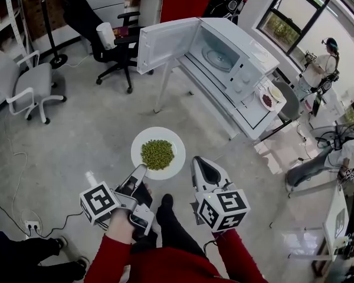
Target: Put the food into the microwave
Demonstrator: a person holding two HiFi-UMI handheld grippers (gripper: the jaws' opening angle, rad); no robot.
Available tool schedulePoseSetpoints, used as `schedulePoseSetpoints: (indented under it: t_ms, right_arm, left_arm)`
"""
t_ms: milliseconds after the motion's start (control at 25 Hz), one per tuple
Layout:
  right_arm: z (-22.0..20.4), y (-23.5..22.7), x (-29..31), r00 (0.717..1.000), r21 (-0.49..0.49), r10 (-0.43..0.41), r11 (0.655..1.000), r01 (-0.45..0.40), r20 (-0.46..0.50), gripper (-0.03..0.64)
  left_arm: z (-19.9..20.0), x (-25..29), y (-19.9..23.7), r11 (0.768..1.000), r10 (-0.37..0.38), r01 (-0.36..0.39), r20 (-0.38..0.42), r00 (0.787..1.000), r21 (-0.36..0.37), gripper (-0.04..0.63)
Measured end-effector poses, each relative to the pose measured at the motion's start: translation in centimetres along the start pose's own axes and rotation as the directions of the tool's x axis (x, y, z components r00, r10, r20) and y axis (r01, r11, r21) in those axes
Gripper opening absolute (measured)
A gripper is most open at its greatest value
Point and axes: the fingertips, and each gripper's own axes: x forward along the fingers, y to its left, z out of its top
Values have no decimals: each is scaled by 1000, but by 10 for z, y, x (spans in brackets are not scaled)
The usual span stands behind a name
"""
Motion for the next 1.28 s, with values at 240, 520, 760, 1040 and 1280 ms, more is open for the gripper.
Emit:
schedulePoseSetpoints:
  t_ms: [240, 520, 760, 1040, 1280]
  right_arm:
    - [7, -19, 25, 1000, 7, -26, 1000, 26, -4, 14]
    - [22, -60, 68, 999, 16, -46, 999, 46, -15, 14]
    - [46, -109, 110, 998, 23, -51, 998, 51, -27, 14]
    - [77, -163, 163, 998, 20, -54, 998, 55, -40, 14]
    - [98, -202, 198, 996, 17, -63, 998, 64, -59, 14]
  left_arm:
    - [14, 32, -1, 1000, -22, 22, -11, 1000, -12, 23]
    - [30, 89, -2, 1000, 0, 1, -23, 1000, 16, 23]
    - [43, 153, -4, 999, 28, -27, -23, 999, 16, 23]
    - [62, 237, -19, 999, 30, -30, -21, 999, 11, 23]
    - [77, 298, -32, 996, 59, -55, -48, 997, 73, 23]
